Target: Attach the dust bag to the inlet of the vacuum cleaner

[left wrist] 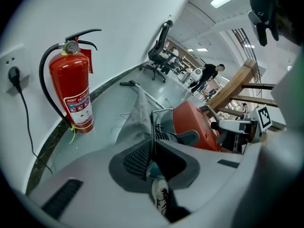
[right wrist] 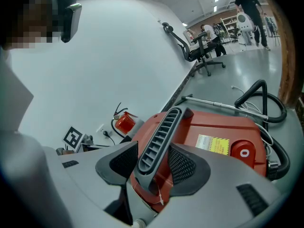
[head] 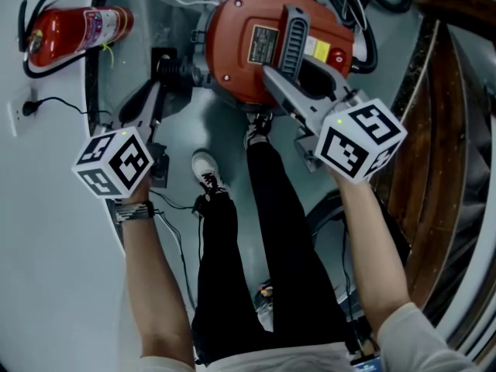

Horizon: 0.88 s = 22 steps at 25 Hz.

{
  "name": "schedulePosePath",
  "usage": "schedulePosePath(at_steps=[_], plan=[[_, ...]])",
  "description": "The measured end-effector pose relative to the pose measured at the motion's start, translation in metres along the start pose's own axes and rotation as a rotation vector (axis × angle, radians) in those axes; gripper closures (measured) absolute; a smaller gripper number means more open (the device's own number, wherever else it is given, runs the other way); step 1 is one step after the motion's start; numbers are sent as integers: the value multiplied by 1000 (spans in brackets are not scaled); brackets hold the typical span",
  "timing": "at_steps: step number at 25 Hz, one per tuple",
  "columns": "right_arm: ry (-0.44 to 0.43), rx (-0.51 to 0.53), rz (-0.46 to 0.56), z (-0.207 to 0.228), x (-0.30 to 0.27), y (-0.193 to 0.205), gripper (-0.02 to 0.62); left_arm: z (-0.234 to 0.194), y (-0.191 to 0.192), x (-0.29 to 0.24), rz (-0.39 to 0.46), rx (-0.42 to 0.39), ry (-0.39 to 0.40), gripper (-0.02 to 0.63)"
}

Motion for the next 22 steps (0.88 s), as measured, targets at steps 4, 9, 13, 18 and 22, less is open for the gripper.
schedulePosePath(at_steps=[4,9,13,18,22], plan=[[1,1,-1,0,0,0,391,2,0,0,-16,-18,12,578],[4,6,0,0,0,0,391,3,1,-1,-31,-33,19,578],[5,11,2,0,0,0,391,5,1,-1,-44,-57,17,577],[4,13,1,-1,0,1,391,16,4,-4,-74,-110,23,569],[0,11,-4,-1,-1,1,391,20,5,-5,-77,-100,25,569]])
Point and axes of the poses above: the fingertips, and each gripper's own axes: x backward along the fingers, z to its right, y out of its underside, the point moved 3 cm from there along x, backward along the fingers, and after that the axes turned 8 degrees about z, right-handed, at the moved point
